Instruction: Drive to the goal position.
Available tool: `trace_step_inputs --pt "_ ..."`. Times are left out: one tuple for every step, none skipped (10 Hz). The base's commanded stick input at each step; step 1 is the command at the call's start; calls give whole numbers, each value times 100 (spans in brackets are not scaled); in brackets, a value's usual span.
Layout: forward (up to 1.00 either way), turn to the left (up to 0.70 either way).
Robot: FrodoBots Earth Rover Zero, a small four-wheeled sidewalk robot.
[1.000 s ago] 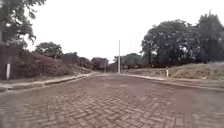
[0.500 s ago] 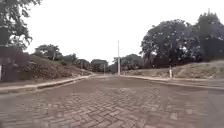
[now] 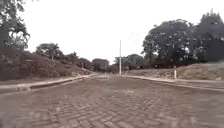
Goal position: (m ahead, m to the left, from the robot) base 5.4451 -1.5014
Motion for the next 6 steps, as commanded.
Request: trace_step_inputs --pt "100 0" --pt "100 0" --pt "100 0" --pt "100 0" --pt "100 0" --pt "100 0"
